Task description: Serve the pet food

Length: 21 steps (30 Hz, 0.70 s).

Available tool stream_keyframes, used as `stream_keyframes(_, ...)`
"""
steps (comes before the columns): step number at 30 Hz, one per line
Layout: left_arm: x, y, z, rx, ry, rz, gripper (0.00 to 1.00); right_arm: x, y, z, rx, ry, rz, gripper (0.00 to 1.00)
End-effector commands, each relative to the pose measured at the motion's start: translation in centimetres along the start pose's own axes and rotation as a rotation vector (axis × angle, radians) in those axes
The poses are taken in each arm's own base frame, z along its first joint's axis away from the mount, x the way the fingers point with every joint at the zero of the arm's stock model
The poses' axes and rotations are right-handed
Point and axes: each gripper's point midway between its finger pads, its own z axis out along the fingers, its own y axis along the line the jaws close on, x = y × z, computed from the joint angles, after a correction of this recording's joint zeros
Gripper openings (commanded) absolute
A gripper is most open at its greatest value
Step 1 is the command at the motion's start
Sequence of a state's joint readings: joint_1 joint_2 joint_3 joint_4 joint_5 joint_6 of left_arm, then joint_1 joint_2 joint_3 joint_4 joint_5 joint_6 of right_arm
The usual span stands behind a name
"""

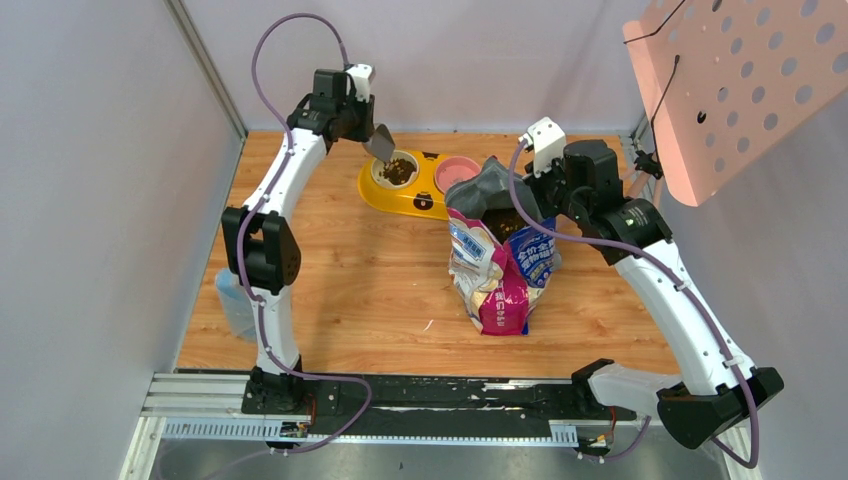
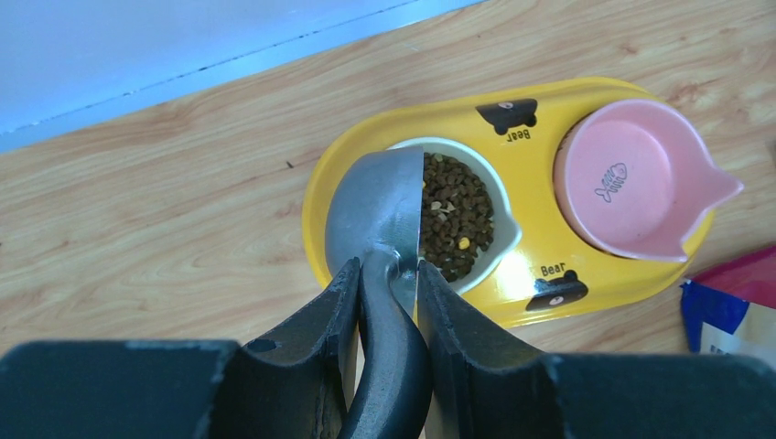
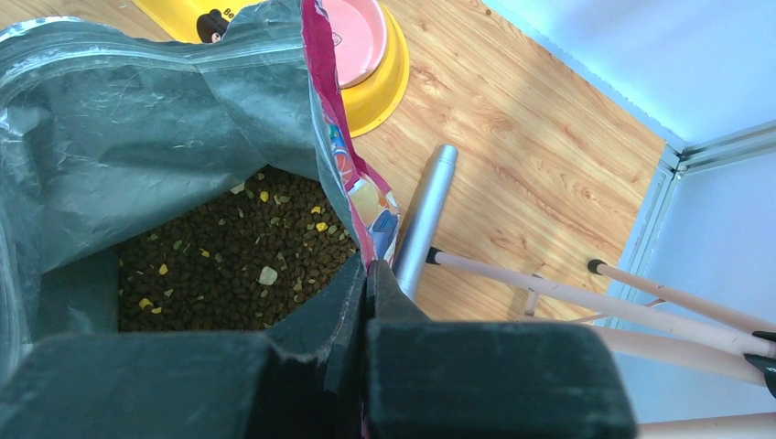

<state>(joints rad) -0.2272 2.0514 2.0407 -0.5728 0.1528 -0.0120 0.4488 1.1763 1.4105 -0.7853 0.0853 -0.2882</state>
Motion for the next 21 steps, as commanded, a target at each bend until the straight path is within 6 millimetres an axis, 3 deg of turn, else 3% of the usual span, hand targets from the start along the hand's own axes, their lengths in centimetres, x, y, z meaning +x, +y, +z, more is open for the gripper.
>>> stream_keyframes(1, -4.0, -1.4, -1.5, 0.033, -0.113, -0.03, 0.0, -1.4, -0.5, -0.9, 0.011, -0.066, 0.026, 0.0)
stream_keyframes(8, -1.8, -2.2, 0.4, 0.076, -0.046, -0.113, 0.0, -1.2, -0.7, -0.9, 0.016, -0.061, 0.03, 0.0)
stream_keyframes(14, -0.3, -1.6, 1.4, 0.057, -0.011, -0.092, 0.0, -0.9, -0.6, -0.7, 0.009, -0.054, 0.034, 0.0)
stream_keyframes(21, -0.5, -1.0, 1.3, 0.029, -0.017, -0.071, 0.0, -0.8, -0.5, -0.6, 0.007, -0.05, 0.034, 0.0)
